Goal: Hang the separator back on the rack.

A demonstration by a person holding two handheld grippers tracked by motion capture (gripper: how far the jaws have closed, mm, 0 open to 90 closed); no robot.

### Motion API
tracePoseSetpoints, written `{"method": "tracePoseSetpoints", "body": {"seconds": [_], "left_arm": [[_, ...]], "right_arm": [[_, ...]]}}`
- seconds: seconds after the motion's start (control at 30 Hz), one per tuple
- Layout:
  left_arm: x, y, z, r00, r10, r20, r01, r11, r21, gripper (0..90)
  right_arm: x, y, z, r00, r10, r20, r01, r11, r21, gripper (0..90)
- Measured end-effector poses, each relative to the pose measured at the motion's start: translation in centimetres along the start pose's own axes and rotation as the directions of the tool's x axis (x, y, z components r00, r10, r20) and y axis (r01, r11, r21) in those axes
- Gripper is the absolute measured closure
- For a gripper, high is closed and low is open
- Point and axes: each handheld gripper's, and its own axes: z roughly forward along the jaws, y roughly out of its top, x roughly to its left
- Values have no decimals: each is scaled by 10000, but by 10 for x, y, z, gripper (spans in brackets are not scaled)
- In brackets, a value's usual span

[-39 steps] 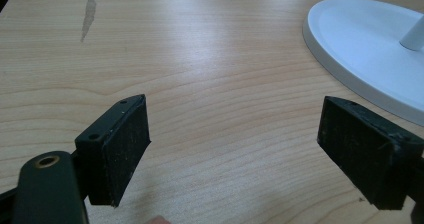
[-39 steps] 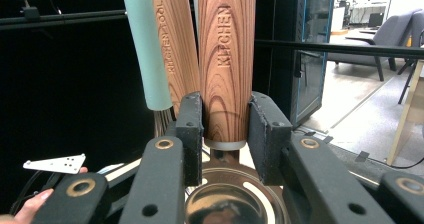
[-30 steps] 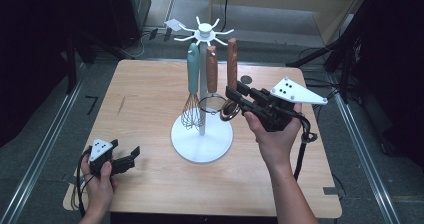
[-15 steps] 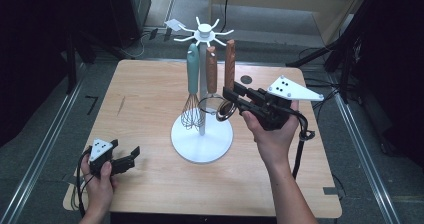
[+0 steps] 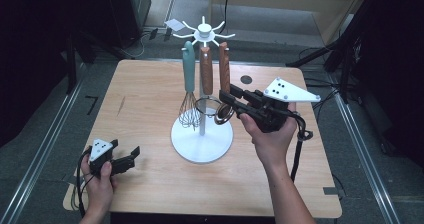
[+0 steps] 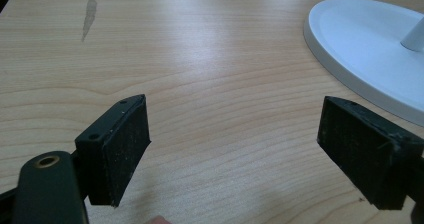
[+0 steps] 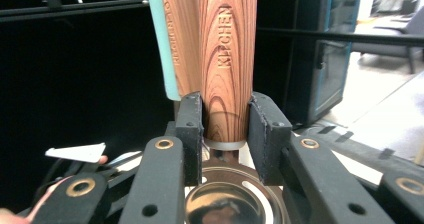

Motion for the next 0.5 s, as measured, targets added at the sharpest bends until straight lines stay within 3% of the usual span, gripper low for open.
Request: {"method": "tracePoseSetpoints", "body": {"seconds": [0.07,0.23,0.33,0.5], "left_arm": [[0,0,0,10000,-2,2,2,10000,3,137],[0,0,0,10000,0,-8,0,10000,-10,137],[0,0,0,10000,-6,2,6,10000,-21,137],[0,0,0,10000,11,-20,-11,10000,-5,137]], "right_arm": [[0,-1,0,9993,-152,354,157,9998,-141,703],[-2,-3,-1,9996,-33,264,42,9994,-342,556],[-3,-6,-3,9994,-25,348,39,9992,-389,514],[-5,-14,-8,9932,-480,1062,520,9980,-349,391]]}}
